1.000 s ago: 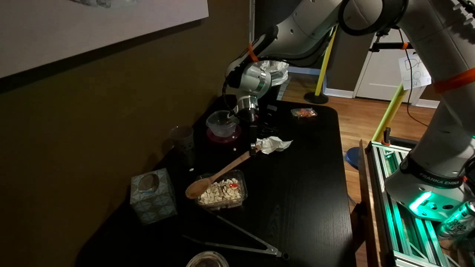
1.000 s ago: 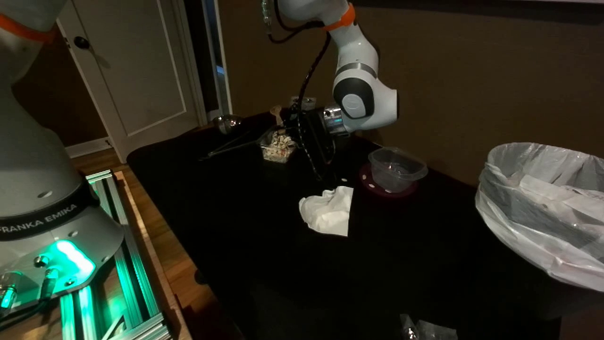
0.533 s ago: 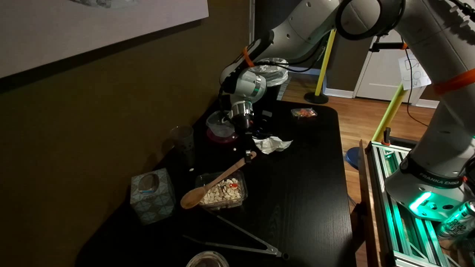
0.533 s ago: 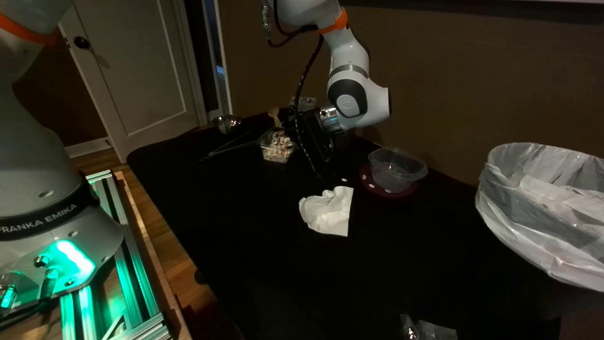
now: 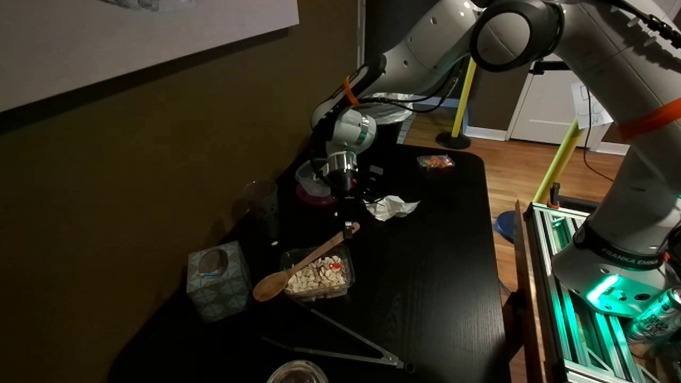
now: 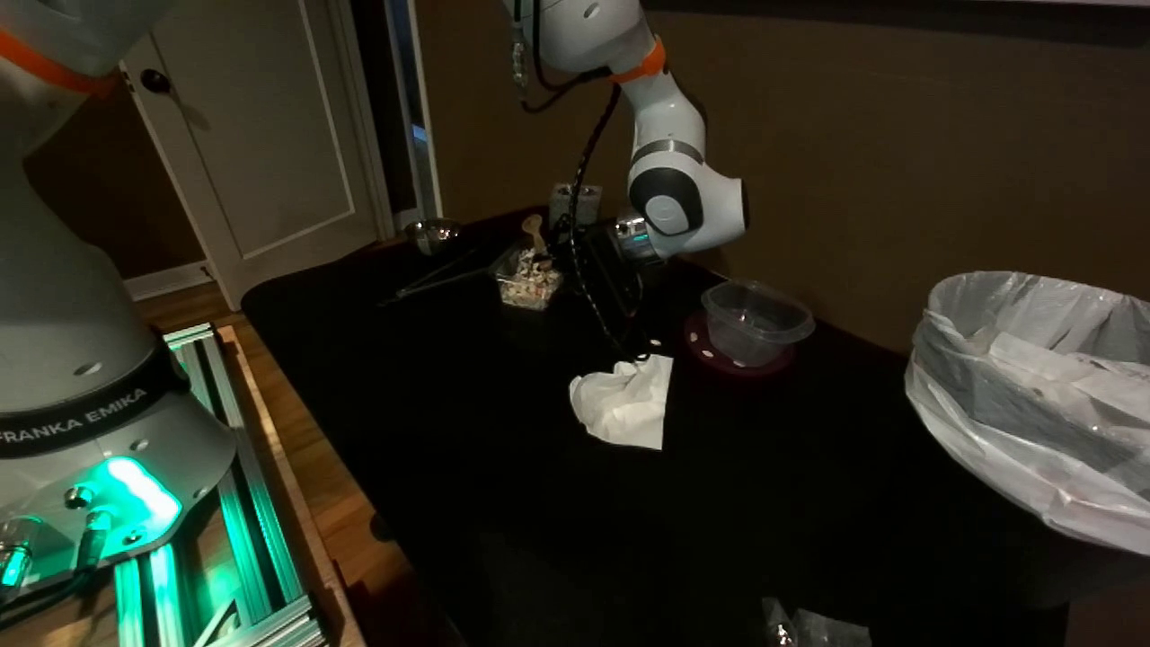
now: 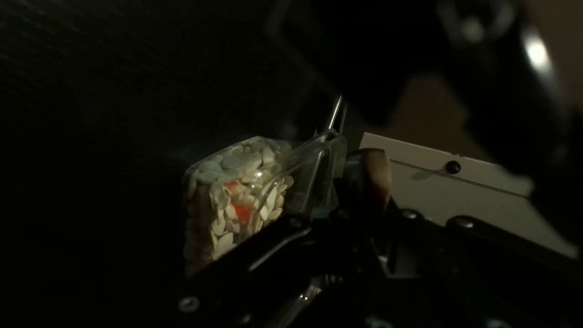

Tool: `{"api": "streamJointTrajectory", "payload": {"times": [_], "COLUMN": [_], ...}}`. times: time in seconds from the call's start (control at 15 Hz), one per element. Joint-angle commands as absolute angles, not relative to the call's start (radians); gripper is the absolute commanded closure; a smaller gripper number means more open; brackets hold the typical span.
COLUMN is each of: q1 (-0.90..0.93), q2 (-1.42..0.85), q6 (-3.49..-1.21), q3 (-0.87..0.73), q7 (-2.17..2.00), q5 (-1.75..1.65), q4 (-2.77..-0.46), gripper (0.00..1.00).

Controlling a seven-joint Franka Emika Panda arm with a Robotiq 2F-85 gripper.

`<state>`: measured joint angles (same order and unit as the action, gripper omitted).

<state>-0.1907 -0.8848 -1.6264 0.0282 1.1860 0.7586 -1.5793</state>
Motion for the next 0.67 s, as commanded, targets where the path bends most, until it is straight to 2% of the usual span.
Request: {"api": "streamJointTrajectory", "payload": {"times": [0.0,0.53,0.6], "q1": [-0.205,-0.2,-0.199], "q2": [-0.94,-0.937,-0.936], "q6": [-1.629,-1.644,-1.639], "q3": [0.036,0.059,0.061], "q7": [1.178,1.2,1.201], "q5": [0.73,0.697,0.691], "q4": [-1.512,-1.518,-1.52], "gripper": [0.97,0.97,0.9]}}
